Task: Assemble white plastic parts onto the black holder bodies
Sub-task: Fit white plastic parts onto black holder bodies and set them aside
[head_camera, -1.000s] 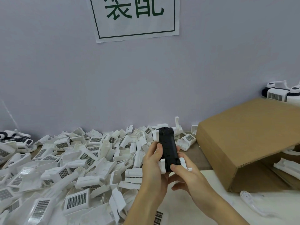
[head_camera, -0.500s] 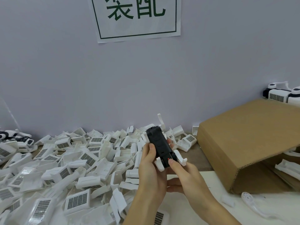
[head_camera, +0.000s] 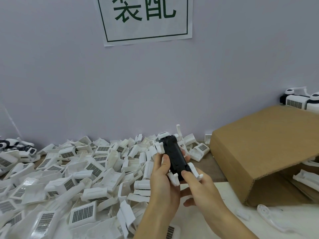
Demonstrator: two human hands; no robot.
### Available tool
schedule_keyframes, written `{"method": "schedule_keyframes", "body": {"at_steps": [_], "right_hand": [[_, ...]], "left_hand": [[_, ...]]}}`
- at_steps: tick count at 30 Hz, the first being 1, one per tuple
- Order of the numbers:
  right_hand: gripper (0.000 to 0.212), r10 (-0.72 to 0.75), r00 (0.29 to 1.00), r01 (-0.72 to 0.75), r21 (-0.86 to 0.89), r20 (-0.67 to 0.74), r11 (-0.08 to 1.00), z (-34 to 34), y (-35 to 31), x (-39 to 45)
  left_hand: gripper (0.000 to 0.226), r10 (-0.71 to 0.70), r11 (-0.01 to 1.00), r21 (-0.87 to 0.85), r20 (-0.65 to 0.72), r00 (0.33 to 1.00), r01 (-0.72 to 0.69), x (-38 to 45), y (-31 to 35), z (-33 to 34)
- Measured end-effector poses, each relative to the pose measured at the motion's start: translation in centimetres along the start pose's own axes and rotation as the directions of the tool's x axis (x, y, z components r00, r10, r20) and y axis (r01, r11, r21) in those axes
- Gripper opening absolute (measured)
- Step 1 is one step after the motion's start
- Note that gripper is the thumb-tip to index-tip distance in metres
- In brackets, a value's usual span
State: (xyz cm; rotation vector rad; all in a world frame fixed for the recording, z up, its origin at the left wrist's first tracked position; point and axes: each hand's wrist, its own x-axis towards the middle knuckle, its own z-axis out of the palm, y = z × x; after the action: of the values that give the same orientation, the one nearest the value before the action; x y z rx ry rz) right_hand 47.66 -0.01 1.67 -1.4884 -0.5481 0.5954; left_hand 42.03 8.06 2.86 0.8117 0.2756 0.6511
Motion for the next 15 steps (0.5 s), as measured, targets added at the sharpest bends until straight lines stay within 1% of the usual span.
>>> {"method": "schedule_keyframes", "body": {"at_steps": [4, 7, 9, 12, 15], "right_hand": [[0.02, 0.001, 1.0, -0.001, -0.016, 0.015, 1.0, -0.11, 0.02, -0.03], [0.024, 0.009, 1.0, -0.009, 0.03, 0.018, 1.0, -0.23, -0.07, -0.17], [0.023, 0.014, 0.999, -0.016, 0.055, 0.032, 0.998, -0.33, -0.12, -0.27], [0.019, 0.011, 0.999, -0.013, 0.042, 0.047, 0.999, -0.33, -0.1, -0.26], [0.02, 0.017, 0.998, -0.018, 0.009, 0.054, 1.0, -0.32, -0.07, -0.21]], "left_hand": [[0.032, 0.003, 1.0, 0.01, -0.009, 1.0, -0.003, -0.03, -0.08, -0.09], [0.032, 0.011, 1.0, 0.01, -0.011, 1.0, -0.011, -0.02, -0.04, -0.15], [0.032, 0.02, 1.0, -0.004, -0.012, 1.0, -0.02, 0.05, 0.02, -0.19], [0.031, 0.031, 0.999, -0.014, -0.024, 0.999, -0.031, 0.11, 0.0, -0.21], [0.031, 0.027, 1.0, 0.006, -0.011, 1.0, -0.027, -0.06, -0.05, -0.13]]}}
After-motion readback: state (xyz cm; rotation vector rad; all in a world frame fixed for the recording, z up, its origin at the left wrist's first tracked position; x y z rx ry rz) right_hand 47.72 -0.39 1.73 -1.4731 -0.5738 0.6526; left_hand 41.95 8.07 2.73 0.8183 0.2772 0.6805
